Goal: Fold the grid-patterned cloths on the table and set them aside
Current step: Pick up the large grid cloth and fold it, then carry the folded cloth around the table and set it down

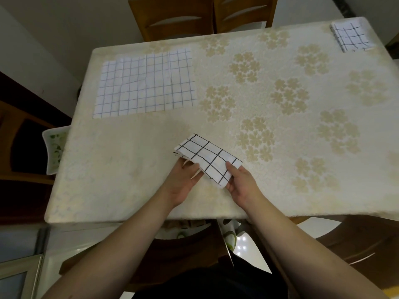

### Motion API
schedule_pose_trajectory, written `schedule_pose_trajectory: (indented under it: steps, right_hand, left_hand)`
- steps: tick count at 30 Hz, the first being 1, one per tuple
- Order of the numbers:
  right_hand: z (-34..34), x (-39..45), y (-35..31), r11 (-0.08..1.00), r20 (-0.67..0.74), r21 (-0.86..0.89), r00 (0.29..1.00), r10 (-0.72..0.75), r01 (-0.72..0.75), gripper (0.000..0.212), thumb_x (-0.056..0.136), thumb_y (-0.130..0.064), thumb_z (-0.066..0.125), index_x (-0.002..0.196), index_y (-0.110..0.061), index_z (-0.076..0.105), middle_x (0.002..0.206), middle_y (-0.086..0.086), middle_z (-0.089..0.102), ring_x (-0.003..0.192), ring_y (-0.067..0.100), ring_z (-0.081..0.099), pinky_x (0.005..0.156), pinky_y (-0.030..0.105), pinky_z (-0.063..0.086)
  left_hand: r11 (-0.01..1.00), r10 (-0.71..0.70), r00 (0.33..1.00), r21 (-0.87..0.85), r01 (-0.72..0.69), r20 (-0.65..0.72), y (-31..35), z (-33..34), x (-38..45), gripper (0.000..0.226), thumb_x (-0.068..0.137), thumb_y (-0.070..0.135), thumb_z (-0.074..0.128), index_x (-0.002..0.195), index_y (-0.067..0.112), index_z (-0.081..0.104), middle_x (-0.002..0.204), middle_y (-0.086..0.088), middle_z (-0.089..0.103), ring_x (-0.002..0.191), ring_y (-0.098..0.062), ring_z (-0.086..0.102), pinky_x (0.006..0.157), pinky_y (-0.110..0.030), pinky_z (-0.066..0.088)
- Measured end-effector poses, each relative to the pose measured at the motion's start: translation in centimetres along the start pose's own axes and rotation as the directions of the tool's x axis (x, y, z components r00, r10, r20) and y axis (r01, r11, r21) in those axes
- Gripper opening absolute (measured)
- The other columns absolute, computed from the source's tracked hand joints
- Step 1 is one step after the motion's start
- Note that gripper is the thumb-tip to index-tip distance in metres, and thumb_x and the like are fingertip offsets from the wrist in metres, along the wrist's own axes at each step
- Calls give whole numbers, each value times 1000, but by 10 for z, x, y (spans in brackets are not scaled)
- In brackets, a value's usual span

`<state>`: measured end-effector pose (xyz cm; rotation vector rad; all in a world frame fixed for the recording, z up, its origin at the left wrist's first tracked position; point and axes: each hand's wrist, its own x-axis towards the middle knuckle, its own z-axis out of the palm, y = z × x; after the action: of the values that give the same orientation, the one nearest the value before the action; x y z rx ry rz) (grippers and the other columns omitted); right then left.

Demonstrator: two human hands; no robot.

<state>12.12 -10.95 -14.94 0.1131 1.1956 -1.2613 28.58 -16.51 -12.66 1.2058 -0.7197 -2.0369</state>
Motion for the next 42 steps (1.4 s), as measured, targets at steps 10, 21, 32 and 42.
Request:
schedule_pose_trajectory:
  steps: [10,21,32,42]
  right_hand:
    - [-34,-12,-39,868,145,-468,983,-109,165,21,90,-13,67,110,-9,71,106,13,75,98,28,72,90,44,57]
    - [-56,-28,-31,747,-52,-651,974,-220,134,36,72,-25,86,95,-4,69,69,2,50,62,16,46,61,25,41]
    - [-43,-97,14,800,-87,-541,929,-360,260,27,74,-6,83,98,-7,70,94,21,70,83,26,68,82,41,58]
    - [-39,-209,82,848,-243,-457,880,-408,267,31,89,-20,71,96,10,69,91,24,74,74,33,71,73,44,61]
  left_hand:
    - [949,-172,980,249,193,-102,31,-16,0,37,99,40,49,116,12,67,108,-7,73,88,-19,71,76,-36,55]
    - [829,-93,987,539,150,-132,14,-11,-26,9,96,16,60,100,12,67,90,-2,72,74,-10,69,64,-24,54]
    - [864,-127,991,485,135,-49,10,-43,-77,28,97,26,60,120,12,62,112,-9,71,99,-26,71,79,-36,59]
    - [841,-47,990,540,-33,135,20,-58,-154,24,94,10,62,117,4,63,107,-8,73,92,-20,72,70,-28,60]
